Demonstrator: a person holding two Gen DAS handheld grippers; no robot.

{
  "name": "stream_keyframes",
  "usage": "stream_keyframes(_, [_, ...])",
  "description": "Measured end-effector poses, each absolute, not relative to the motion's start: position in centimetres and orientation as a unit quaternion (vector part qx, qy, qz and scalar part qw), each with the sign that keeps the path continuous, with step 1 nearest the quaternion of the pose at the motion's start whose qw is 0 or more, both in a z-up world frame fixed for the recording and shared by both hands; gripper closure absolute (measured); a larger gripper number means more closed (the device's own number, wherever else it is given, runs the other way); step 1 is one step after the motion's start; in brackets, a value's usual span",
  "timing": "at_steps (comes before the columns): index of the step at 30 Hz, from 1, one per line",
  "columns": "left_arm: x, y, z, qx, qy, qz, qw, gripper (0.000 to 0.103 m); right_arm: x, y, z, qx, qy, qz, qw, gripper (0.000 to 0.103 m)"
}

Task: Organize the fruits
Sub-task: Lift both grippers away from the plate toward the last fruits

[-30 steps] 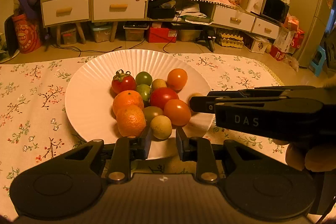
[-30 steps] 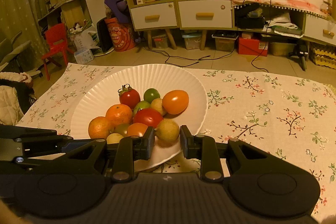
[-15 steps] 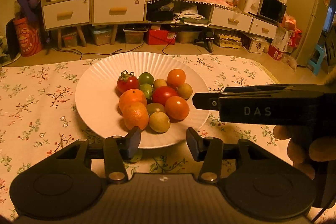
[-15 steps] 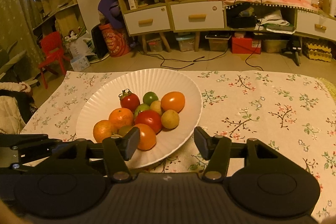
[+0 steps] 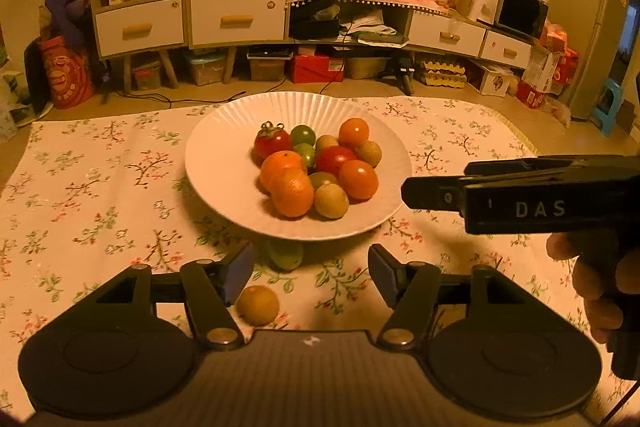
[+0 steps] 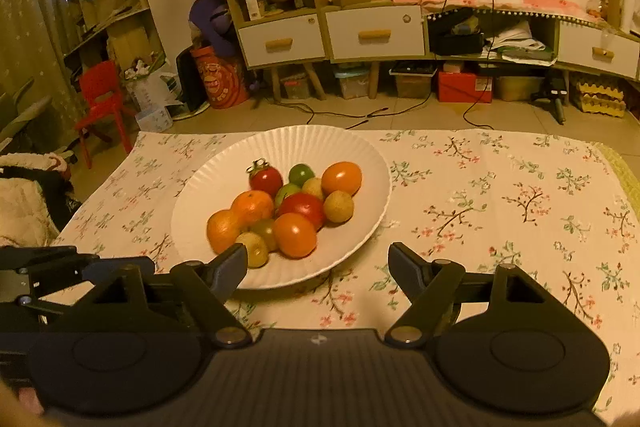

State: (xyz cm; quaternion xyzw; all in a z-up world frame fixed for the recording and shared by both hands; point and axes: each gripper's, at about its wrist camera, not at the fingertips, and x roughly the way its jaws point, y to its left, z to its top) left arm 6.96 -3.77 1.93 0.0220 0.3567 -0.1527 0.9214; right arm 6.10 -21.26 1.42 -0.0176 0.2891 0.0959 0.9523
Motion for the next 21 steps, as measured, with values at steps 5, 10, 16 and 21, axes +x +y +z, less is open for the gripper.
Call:
stream_keyframes(5, [6.2,-2.9,1.7,0.032,0.360,-0.145,0.921,0.025,5.2,-20.6,1.0,-0.024,0.297,0.095,0.950,0.018])
stream_keyframes(10, [5.6,-1.9,1.3,0.053,0.366,-0.137,0.919,0.016,4.6,-20.2,0.5,-0.027,0.305,0.091,0.948,0.012])
stream_keyframes(16, [5.3,-0.6,0.8,0.063,0.371,-0.122,0.919,0.007,4.0,-19.7,-0.2,-0.031,0.313,0.084,0.946,0.009])
stream_keyframes(21, [5.5,0.1,-0.1,0.066,0.380,-0.119,0.915,0.005,3.7,-19.4,-1.0,-0.039,0.320,0.079,0.943,0.006])
